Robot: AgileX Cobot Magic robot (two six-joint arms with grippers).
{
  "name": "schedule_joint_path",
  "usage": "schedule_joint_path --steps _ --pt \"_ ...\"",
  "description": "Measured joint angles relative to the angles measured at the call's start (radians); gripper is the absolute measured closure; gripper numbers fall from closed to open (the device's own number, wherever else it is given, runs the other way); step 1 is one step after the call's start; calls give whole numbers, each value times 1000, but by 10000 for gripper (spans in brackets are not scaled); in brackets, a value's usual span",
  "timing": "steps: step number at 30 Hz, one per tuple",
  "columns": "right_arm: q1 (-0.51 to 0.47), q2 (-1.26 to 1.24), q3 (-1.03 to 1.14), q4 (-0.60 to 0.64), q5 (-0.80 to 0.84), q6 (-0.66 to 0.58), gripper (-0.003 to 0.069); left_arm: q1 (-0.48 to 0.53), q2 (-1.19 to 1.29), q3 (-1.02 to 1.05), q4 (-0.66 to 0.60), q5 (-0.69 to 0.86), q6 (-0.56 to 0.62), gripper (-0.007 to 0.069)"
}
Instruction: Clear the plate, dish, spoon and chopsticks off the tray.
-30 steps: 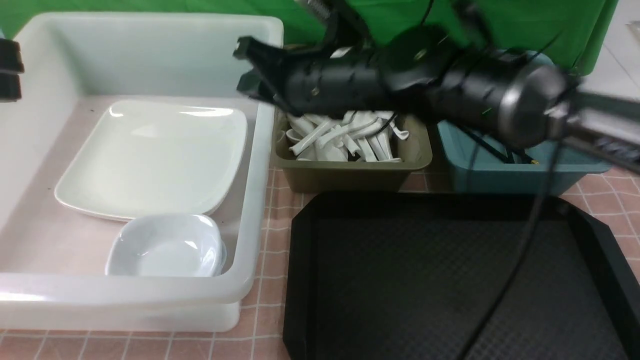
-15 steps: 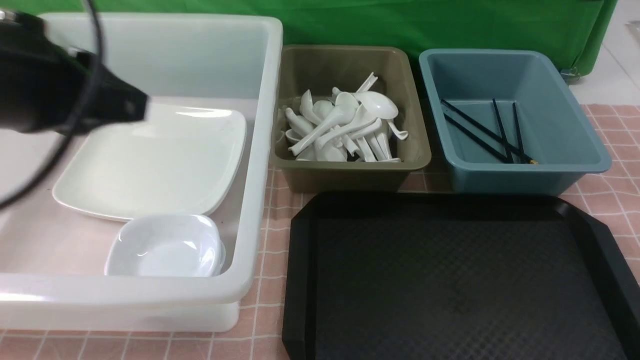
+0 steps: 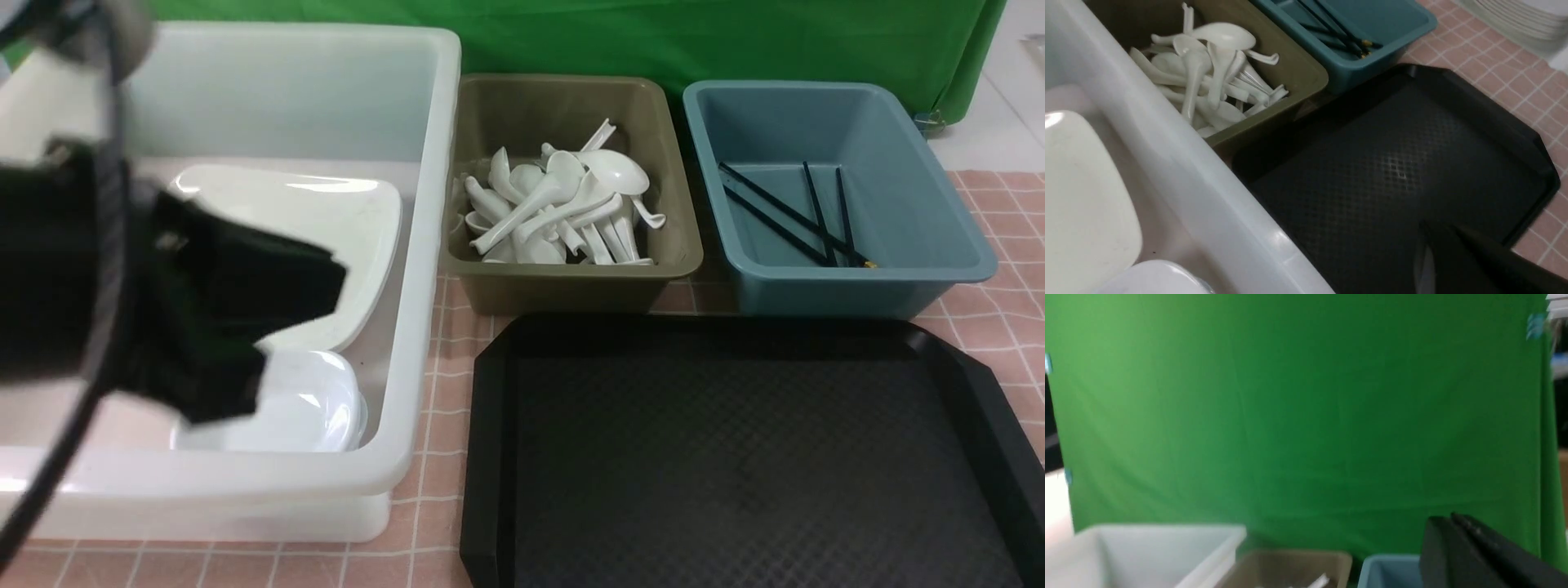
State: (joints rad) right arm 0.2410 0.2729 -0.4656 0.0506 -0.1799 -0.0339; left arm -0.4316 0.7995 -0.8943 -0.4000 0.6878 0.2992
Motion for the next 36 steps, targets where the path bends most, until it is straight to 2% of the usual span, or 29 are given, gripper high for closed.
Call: schedule_joint_path --steps 5,14,31,36 --pt "0 -120 182 1 -198 0 612 0 -256 255 7 -155 -55 620" --pt "0 -135 202 2 -234 0 499 0 -592 554 7 -327 -97 620" --pt "0 -136 203 3 -221 1 454 0 -615 565 94 -327 -88 620" --pt "0 -136 203 3 -186 1 447 11 -628 604 155 -428 -71 620"
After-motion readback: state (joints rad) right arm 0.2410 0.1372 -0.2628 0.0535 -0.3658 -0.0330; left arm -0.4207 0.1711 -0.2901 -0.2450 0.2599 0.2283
